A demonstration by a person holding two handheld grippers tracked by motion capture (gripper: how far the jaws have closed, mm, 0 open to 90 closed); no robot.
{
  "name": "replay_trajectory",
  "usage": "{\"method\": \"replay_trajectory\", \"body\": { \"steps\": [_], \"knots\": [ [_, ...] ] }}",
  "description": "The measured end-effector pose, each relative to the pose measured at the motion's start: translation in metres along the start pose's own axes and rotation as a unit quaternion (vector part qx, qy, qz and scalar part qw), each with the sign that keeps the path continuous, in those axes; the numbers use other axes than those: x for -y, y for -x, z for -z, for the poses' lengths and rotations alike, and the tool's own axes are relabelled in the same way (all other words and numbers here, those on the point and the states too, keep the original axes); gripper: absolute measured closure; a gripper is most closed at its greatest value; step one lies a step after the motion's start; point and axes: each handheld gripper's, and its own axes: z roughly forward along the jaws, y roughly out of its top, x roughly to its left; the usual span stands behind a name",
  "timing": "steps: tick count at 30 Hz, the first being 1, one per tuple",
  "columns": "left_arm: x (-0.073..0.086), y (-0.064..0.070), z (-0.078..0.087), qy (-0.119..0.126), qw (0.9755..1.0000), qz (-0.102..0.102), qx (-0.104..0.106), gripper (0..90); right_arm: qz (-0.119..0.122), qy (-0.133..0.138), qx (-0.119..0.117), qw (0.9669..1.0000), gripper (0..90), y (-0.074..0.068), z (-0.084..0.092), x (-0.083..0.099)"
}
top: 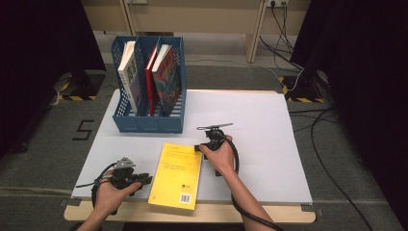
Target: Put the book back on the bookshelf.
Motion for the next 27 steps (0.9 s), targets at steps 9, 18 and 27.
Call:
{"method": "replay_trajectory", "body": {
  "steps": [9,18,27],
  "knots": [
    [0.000,0.005,-0.006,-0.017,0.9997,-0.017,-0.003,75.9,0.008,-0.022,-0.013,0.9996,49.1,-0.001,0.001,0.000],
    [-0.005,0.015,-0.013,-0.024,0.9989,-0.034,-0.020,84.0,0.011,-0.032,-0.011,0.9994,48.0,-0.002,0.000,-0.003],
    [-0.018,0.026,-0.029,-0.026,0.9988,-0.036,-0.021,83.3,0.000,-0.027,-0.004,0.9996,47.2,0.003,0.003,-0.006]
  ]
}}
